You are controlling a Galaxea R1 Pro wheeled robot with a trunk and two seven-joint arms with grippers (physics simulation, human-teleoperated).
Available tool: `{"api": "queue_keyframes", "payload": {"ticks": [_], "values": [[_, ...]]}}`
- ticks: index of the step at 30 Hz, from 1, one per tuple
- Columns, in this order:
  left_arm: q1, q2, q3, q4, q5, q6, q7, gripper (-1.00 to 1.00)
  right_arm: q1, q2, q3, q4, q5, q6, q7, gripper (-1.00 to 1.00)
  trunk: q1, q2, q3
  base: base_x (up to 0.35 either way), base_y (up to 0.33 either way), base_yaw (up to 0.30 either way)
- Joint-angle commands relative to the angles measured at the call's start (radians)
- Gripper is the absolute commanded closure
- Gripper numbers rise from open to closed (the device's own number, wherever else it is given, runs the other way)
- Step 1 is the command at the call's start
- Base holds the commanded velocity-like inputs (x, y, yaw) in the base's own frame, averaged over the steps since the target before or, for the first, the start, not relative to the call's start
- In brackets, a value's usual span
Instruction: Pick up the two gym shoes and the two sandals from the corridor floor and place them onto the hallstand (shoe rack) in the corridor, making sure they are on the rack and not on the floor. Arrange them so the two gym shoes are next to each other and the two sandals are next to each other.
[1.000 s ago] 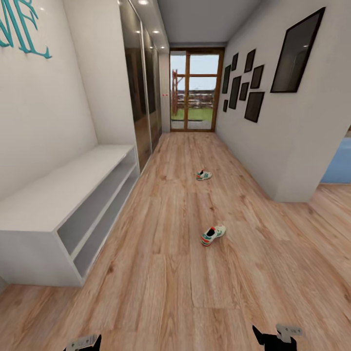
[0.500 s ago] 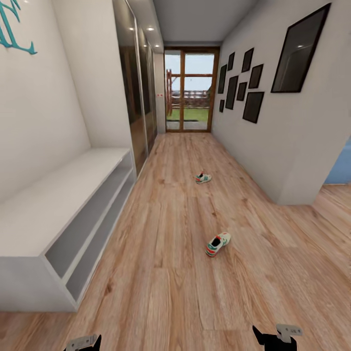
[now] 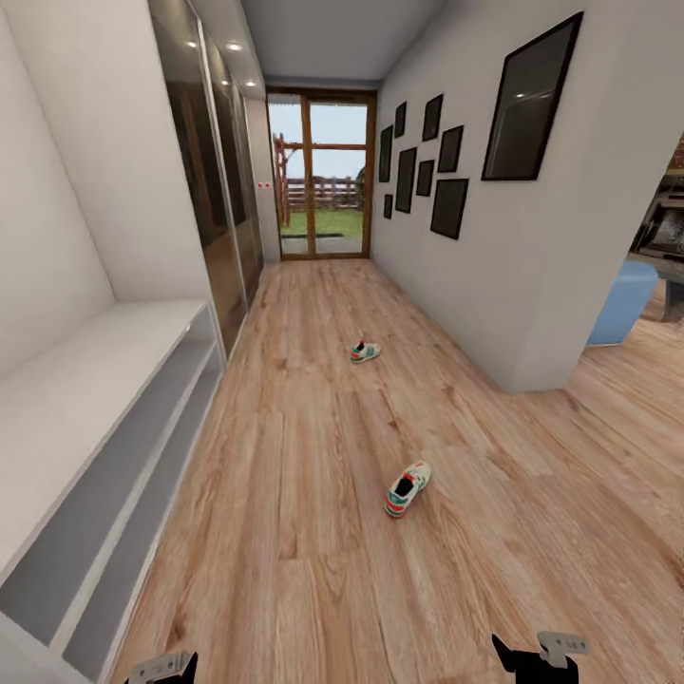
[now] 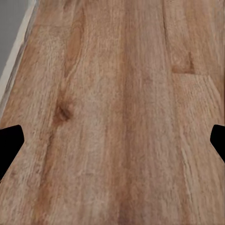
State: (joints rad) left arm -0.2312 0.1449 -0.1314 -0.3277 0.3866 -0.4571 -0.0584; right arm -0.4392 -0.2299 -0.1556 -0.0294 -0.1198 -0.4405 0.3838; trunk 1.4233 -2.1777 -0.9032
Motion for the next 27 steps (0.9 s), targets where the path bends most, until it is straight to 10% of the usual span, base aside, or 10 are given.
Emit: {"api": "queue_keyframes", "payload": {"ticks": [1,27], "values": [[0.000,0.001,-0.005,0.001,0.011,-0.003,-0.005,-1.00,-0.001,0.000,-0.004,0.002,-0.011,0.000,0.010,-1.00,0.000,0.000,-0.001,0.302,0.178,-0.299],[0.004,0.000,-0.006,-0.002,0.011,-0.006,-0.005,-1.00,-0.001,0.000,-0.005,0.002,-0.012,-0.001,0.009,-1.00,0.000,0.000,-0.001,0.253,0.141,-0.120]]}}
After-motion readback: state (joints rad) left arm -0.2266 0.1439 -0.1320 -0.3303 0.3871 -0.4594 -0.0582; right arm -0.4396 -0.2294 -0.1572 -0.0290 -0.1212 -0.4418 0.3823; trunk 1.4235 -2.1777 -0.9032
